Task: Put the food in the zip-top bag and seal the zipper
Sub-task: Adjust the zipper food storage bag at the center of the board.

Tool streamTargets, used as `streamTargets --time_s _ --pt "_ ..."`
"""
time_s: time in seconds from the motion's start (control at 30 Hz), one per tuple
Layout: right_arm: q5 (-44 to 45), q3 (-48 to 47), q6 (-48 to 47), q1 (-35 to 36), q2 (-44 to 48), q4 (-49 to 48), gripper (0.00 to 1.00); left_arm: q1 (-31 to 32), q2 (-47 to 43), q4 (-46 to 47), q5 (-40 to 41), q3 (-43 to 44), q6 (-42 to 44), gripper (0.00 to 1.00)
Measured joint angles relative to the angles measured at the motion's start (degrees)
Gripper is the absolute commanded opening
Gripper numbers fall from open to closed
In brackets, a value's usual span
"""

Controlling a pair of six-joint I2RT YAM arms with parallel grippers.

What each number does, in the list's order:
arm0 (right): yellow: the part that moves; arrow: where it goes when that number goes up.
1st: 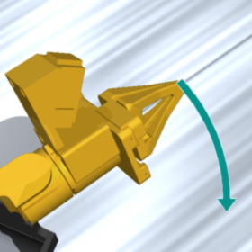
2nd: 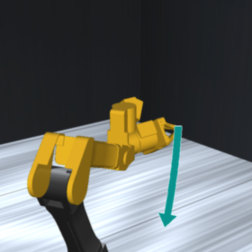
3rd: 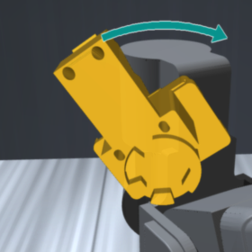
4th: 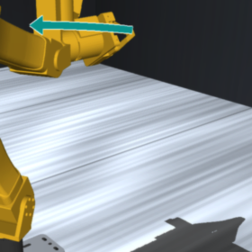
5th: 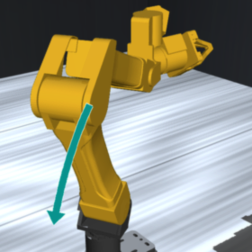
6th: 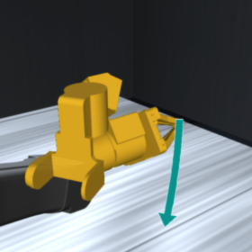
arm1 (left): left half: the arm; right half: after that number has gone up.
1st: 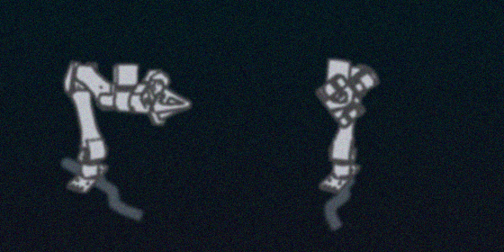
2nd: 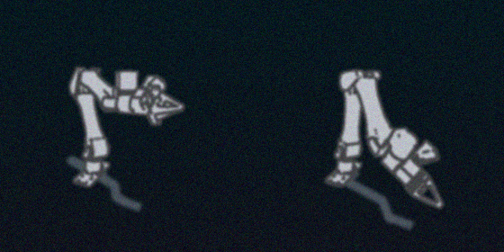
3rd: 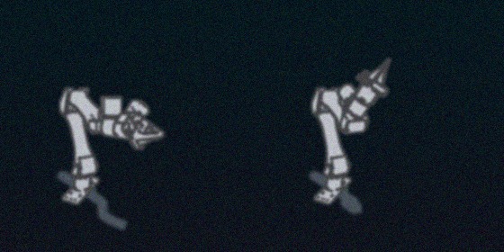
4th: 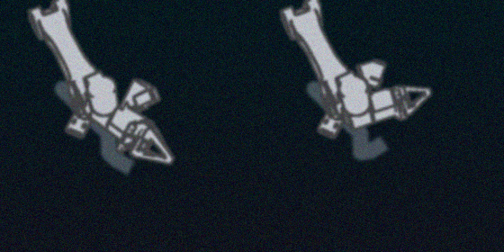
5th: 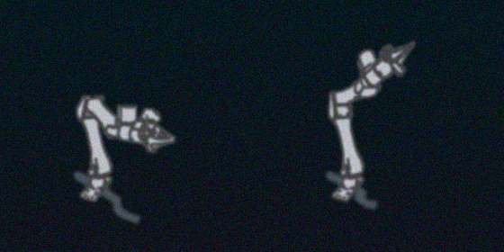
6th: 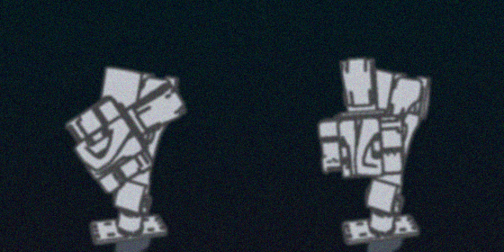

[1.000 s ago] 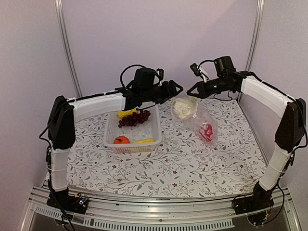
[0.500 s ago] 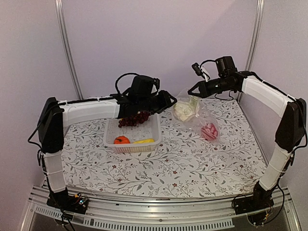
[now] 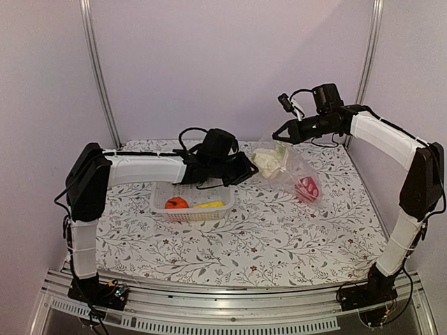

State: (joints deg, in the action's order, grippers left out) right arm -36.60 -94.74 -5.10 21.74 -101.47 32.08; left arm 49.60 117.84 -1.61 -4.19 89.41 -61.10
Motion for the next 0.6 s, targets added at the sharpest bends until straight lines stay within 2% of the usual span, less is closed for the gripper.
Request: streamTargets --time_s 0.13,0.23,0.33,0.47,0.6 --pt "0.00 0.26 -0.02 0.00 0.00 -0.07 0.00 0.02 0.31 -0.02 -0.28 -0.04 -0.61 0.38" --pt "0.00 0.31 -0.02 0.00 0.00 -0.15 0.00 0.07 0.31 0.42 -0.04 -0.59 -1.31 0.38" --pt "0.00 0.31 0.00 0.00 0.00 -0.17 0.00 0.07 0.37 0.72 -0.02 -1.29 -1.86 0.36" --pt "0.00 0.31 0.00 0.00 0.00 -0.28 0.00 0.07 1.20 2.29 -0.37 -1.11 -2.71 0.27" --pt "0.00 0.31 0.00 0.00 0.00 -0.42 0.00 0.07 3.52 4.13 -0.76 -0.59 -3.56 0.24"
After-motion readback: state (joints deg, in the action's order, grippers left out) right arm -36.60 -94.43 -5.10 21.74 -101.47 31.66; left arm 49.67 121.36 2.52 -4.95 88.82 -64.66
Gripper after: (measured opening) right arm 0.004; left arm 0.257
